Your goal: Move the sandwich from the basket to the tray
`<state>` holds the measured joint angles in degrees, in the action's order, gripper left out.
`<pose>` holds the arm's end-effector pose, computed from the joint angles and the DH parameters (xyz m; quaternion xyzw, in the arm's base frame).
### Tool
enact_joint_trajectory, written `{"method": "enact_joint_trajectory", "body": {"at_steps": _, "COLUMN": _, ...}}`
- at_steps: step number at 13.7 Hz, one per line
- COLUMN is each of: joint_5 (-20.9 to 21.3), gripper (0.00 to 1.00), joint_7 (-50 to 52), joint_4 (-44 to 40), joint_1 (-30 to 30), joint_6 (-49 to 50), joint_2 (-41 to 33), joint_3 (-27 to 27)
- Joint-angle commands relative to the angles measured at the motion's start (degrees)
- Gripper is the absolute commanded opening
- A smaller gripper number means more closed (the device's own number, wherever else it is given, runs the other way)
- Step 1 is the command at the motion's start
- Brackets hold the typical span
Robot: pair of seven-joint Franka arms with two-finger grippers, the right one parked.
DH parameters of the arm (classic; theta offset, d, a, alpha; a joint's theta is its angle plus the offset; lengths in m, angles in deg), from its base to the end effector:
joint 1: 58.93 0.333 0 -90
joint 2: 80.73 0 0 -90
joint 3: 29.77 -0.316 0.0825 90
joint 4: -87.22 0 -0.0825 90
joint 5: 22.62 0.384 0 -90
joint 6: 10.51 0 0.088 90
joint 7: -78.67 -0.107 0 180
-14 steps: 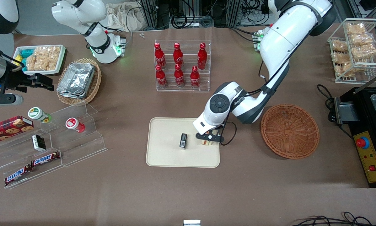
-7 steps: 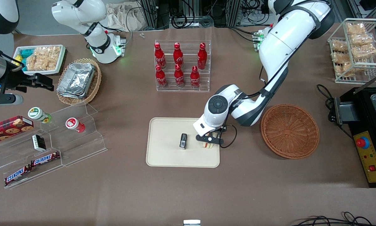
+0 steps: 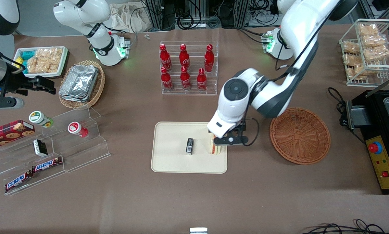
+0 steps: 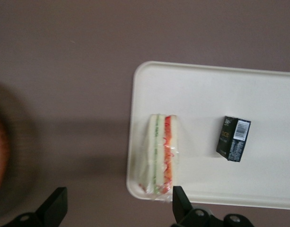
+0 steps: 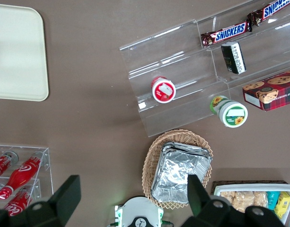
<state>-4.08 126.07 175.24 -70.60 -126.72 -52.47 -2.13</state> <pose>0.5748 -0.3825 0.3997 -0.9984 -0.0309 -0.0471 0.0064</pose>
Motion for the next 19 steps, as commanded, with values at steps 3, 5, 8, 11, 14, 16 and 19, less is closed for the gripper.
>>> {"method": "enact_joint_trajectory", "body": {"at_steps": 3, "joint_5": -10.06, "gripper": 1.00, "joint_7": -16.05, "joint_4": 2.76, "joint_1": 7.61, "joint_6": 12.02, "joint_2": -10.31, "joint_3": 0.05}}
{"method": "enact_joint_trajectory", "body": {"at_steps": 5, "joint_5": -14.21, "gripper": 1.00, "joint_7": -26.44, "joint_4": 2.77, "joint_1": 12.71, "joint_6": 18.97, "joint_2": -14.61, "joint_3": -0.04}}
{"method": "enact_joint_trajectory", "body": {"at_steps": 8, "joint_5": -15.98, "gripper": 1.00, "joint_7": -34.19, "joint_4": 3.03, "joint_1": 18.87, "joint_6": 24.78, "joint_2": -19.98, "joint_3": -0.56}}
{"method": "enact_joint_trajectory", "body": {"at_steps": 11, "joint_5": -17.56, "gripper": 1.00, "joint_7": -44.55, "joint_4": 5.56, "joint_1": 18.01, "joint_6": 27.96, "joint_2": -26.38, "joint_3": -10.47}}
{"method": "enact_joint_trajectory", "body": {"at_steps": 14, "joint_5": -18.71, "gripper": 1.00, "joint_7": -47.23, "joint_4": 14.51, "joint_1": 17.83, "joint_6": 28.05, "joint_2": -36.75, "joint_3": -15.85}}
{"method": "enact_joint_trajectory", "body": {"at_steps": 16, "joint_5": -18.62, "gripper": 1.00, "joint_7": -47.23, "joint_4": 17.70, "joint_1": 17.83, "joint_6": 28.05, "joint_2": -41.78, "joint_3": -18.22}}
{"method": "enact_joint_trajectory", "body": {"at_steps": 19, "joint_5": -17.92, "gripper": 1.00, "joint_7": -45.04, "joint_4": 12.90, "joint_1": 13.80, "joint_6": 28.23, "joint_2": -39.26, "joint_3": -18.49}}
